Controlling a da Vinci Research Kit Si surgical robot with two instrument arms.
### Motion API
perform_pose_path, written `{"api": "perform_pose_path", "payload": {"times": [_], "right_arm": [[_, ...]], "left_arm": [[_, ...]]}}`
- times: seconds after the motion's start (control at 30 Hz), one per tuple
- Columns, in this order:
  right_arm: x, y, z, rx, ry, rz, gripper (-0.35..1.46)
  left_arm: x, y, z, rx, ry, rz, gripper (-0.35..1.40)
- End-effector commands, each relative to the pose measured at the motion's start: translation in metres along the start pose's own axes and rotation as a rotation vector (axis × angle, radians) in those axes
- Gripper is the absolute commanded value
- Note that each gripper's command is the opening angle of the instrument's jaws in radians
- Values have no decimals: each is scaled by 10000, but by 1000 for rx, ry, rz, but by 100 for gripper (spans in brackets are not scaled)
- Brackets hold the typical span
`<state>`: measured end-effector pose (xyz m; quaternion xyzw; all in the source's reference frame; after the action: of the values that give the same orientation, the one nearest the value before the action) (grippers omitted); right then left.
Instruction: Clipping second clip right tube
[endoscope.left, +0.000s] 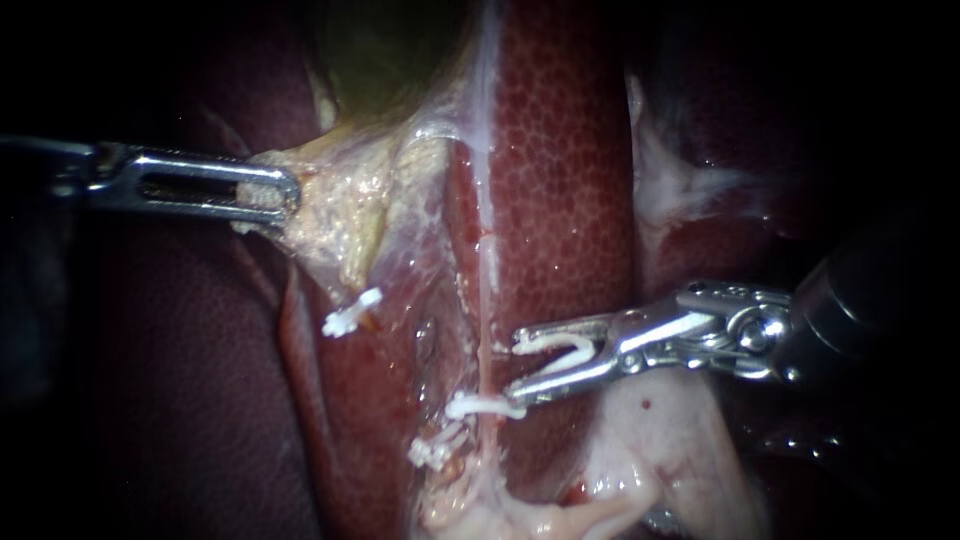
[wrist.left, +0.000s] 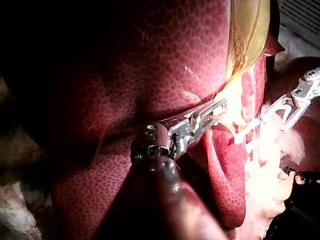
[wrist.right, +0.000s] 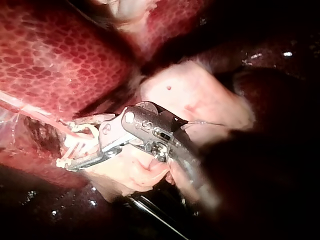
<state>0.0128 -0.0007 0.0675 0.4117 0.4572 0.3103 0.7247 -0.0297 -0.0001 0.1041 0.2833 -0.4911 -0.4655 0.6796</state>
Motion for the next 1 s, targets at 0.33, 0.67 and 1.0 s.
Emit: {"api": "perform_pose_path", "payload": {"times": [0.33,0.67,1.0], "right_arm": [[-14,13,23,-8,3,-6,52],[-25,23,54,5,-6,12,52],[-30,26,80,11,-12,32,51]], "left_arm": [[0,0,0,0,0,0,-35],[0,0,1,0,0,0,-35],[0,0,1,-1,-1,0,-35]]}}
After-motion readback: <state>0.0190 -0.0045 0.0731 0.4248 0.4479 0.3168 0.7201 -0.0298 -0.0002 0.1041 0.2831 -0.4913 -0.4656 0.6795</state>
